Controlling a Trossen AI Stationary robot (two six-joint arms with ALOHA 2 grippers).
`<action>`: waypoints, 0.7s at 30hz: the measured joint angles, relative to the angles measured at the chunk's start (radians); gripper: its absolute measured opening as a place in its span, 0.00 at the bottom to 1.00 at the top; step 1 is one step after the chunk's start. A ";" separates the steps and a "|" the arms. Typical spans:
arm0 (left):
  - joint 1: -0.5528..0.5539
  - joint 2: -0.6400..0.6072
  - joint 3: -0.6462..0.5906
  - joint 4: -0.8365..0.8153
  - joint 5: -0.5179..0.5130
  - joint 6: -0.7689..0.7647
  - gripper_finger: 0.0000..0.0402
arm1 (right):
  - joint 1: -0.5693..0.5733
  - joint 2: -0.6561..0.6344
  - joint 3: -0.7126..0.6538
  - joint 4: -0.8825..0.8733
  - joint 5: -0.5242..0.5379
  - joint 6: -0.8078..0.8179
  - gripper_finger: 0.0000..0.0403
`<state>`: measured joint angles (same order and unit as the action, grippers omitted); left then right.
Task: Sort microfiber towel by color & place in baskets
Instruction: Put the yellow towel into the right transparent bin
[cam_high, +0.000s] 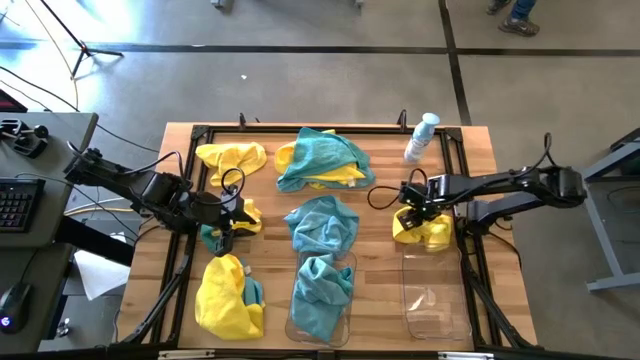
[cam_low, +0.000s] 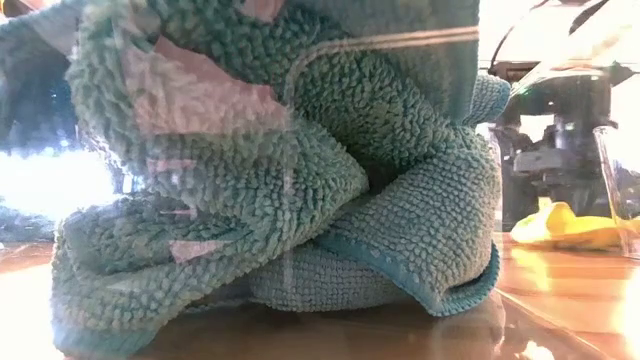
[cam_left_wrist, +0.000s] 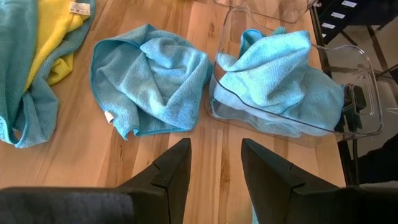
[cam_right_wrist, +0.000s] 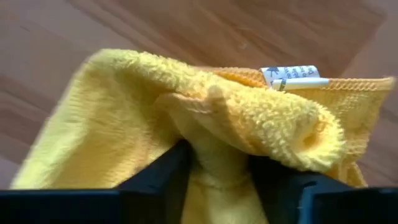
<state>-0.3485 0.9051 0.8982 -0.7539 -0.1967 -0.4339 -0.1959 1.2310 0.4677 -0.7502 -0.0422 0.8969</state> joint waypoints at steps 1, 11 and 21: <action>0.000 0.000 0.000 0.001 0.000 0.000 0.33 | 0.000 0.012 0.002 0.012 -0.007 0.008 0.32; 0.001 0.000 0.000 0.004 0.000 0.000 0.33 | 0.045 0.039 0.236 -0.109 0.088 0.011 0.07; 0.001 0.000 0.000 0.003 0.000 0.000 0.33 | 0.200 0.039 0.726 -0.490 0.325 0.030 0.02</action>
<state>-0.3473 0.9051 0.8982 -0.7509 -0.1967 -0.4339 0.0040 1.2705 1.1937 -1.2402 0.2823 0.9272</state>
